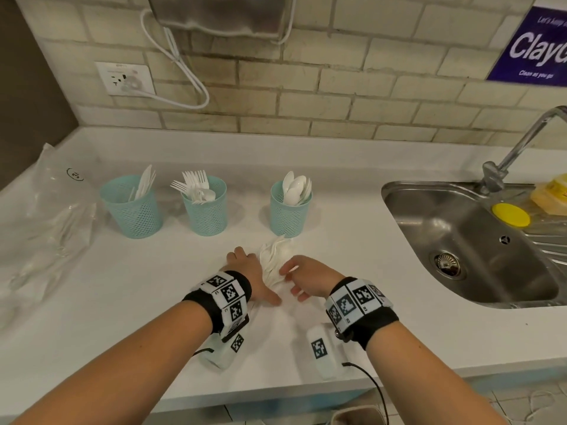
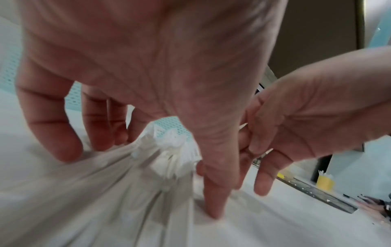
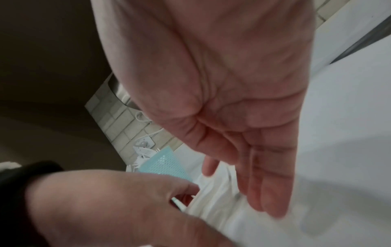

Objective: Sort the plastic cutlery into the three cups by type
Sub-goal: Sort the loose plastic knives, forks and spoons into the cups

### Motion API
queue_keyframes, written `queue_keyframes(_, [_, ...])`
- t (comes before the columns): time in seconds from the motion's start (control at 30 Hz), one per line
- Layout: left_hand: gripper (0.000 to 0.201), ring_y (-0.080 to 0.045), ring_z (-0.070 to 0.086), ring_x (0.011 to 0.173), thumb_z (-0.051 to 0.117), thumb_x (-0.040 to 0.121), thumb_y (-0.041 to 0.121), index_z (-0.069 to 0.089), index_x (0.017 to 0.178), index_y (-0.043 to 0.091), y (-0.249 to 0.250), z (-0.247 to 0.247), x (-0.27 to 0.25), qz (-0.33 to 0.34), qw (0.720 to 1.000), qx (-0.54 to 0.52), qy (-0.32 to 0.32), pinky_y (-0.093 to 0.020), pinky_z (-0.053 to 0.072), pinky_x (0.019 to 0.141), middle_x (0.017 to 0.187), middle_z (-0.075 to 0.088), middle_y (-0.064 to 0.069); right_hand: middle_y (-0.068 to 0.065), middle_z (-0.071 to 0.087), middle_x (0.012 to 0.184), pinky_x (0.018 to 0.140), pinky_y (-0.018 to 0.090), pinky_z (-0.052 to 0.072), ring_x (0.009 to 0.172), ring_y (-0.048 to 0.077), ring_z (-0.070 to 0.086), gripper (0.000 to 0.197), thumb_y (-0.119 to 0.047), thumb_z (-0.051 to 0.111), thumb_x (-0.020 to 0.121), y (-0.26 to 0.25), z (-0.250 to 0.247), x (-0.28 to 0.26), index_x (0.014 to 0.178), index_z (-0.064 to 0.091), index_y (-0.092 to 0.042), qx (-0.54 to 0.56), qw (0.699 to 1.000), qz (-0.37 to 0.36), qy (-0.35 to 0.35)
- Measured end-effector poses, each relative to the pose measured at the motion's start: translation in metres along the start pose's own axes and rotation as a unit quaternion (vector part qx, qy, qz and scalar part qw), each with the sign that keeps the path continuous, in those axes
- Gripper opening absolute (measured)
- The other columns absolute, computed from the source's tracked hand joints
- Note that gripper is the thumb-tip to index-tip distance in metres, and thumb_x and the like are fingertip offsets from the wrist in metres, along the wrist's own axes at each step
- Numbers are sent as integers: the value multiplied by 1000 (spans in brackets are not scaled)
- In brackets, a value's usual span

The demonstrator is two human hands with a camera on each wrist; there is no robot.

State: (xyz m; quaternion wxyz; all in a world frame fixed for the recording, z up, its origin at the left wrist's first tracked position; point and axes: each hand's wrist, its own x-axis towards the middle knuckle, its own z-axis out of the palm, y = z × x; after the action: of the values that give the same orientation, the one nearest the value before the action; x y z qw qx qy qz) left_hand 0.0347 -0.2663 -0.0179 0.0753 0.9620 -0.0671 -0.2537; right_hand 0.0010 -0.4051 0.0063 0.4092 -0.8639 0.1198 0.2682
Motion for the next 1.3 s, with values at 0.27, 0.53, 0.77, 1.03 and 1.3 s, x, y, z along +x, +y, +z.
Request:
queue_keyframes(0.27, [84, -29, 35, 121, 73, 68, 47, 33, 131, 9, 0, -7, 3, 37, 998, 37, 18, -39, 43, 95, 129, 33, -12, 9, 36, 139, 106, 36, 35, 133, 31, 34, 76, -10, 64, 76, 3, -15, 30, 142, 26, -17, -188, 978, 3, 93])
queue_keyframes(0.53, [76, -29, 57, 108, 76, 71, 36, 33, 127, 7, 1, -10, 14, 89, 995, 46, 0, -35, 48, 83, 122, 50, -11, 10, 33, 138, 104, 40, 37, 133, 30, 28, 89, -13, 67, 75, 1, -8, 35, 148, 16, -20, -279, 956, -22, 88])
queue_keyframes(0.77, [53, -31, 58, 110, 68, 80, 38, 51, 119, 5, -6, -16, 24, 147, 984, 102, -6, -33, 47, 86, 122, 59, -14, 12, 41, 131, 102, 40, 42, 126, 29, 40, 65, -22, 72, 78, -4, -10, 34, 135, 42, -15, -314, 943, -43, 99])
queue_keyframes(1.03, [51, -31, 54, 110, 61, 84, 35, 46, 123, 7, -16, -11, 25, 184, 977, 103, 18, -35, 45, 89, 124, 52, -13, 10, 48, 121, 96, 40, 45, 118, 29, 44, 48, -33, 70, 76, -3, -14, 32, 119, 55, -16, -324, 940, -38, 103])
queue_keyframes(1.3, [45, -33, 55, 110, 57, 89, 30, 42, 122, 4, -20, -7, 26, 194, 975, 102, 20, -36, 42, 88, 124, 53, -16, 13, 50, 136, 106, 37, 25, 130, 36, 29, 42, -13, 35, 94, -3, -21, 21, 133, 49, -9, -107, 984, -28, 137])
